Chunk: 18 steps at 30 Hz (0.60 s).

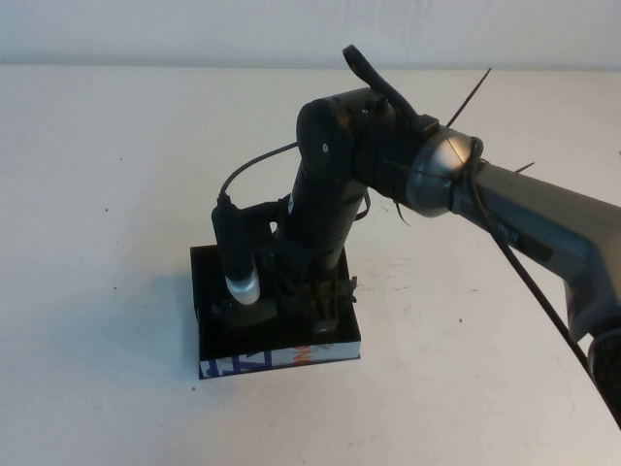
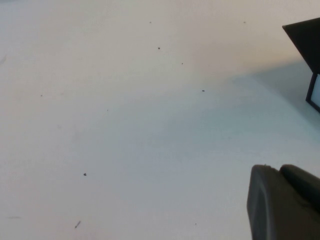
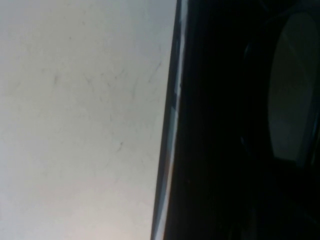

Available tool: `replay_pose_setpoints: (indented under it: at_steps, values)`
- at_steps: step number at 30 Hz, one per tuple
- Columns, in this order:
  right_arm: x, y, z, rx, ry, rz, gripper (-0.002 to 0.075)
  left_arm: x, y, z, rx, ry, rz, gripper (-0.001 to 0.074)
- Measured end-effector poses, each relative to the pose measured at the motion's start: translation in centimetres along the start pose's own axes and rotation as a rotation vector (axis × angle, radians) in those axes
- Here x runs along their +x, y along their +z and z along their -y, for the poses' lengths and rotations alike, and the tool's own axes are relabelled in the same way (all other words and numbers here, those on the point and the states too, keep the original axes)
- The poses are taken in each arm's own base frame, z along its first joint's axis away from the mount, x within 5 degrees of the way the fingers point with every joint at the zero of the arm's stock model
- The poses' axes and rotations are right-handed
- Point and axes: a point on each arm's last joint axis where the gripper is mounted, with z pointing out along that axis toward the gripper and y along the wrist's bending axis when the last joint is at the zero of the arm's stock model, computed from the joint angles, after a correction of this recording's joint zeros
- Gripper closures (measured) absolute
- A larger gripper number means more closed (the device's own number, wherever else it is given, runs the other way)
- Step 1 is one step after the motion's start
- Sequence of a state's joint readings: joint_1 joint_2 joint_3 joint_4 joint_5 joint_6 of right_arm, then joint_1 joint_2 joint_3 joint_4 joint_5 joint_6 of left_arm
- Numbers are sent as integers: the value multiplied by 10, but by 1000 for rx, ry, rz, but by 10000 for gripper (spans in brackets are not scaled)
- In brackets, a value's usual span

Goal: Return glasses to glasses case
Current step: Place the glasses in the glasses case

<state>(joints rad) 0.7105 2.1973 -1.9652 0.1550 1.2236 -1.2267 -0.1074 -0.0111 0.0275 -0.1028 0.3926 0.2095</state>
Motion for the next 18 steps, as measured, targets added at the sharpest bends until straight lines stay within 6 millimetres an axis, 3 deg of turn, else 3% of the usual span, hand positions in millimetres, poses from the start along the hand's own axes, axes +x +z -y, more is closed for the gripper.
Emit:
replay_pose_setpoints:
  at_steps: [11,18]
  values:
    - [0,18,0,-50,26,28,662,0,0,0,0,0,0,736]
    - [-3,20,-1,-65,41,62,662,0,0,0,0,0,0,736]
